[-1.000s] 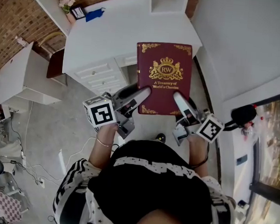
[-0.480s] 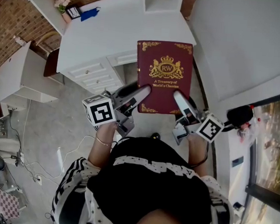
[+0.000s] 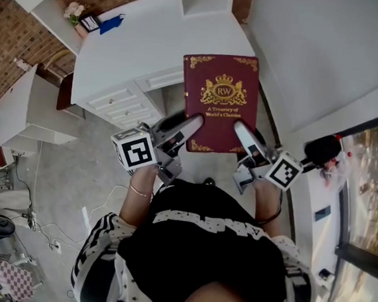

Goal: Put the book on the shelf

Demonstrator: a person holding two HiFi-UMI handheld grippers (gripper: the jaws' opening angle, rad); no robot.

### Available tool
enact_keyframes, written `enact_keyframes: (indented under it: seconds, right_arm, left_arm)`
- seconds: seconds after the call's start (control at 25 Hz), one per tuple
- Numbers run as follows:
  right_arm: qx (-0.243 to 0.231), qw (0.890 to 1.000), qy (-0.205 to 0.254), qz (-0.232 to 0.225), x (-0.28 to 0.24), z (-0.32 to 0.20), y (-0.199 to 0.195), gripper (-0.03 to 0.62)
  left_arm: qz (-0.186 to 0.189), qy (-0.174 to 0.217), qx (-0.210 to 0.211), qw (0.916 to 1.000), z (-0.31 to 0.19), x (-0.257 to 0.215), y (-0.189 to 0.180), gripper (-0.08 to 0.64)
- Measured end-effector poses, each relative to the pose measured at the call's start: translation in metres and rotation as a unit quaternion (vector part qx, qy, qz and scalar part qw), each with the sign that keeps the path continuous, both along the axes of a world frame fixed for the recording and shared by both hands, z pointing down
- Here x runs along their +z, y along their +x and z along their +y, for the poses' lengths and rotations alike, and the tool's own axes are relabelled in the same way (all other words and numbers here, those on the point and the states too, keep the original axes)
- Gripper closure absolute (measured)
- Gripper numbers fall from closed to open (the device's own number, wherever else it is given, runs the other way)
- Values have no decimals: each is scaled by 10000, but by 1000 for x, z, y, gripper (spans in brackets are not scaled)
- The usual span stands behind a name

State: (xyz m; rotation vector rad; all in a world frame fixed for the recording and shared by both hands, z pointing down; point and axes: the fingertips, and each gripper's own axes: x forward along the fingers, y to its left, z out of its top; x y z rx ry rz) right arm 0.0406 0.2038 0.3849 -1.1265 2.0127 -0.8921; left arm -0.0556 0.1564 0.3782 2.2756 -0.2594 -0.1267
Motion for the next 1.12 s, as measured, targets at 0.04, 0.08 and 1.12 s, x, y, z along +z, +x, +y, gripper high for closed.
enact_keyframes:
  seconds: [0.04,0.08,1.12]
  right_arm:
    - [6,10000,-8,-25,1,0,0,331]
    - [10,10000,-21,-48,2,0,0,331]
    - [64,9999,-104,4,2,-18,9,333]
  left_arm:
    - [-14,9,3,10000,-1,0,0,304]
    - [-32,21,7,10000,-1,0,0,304]
    - [83,129,28,9999,-21,-2,10,304]
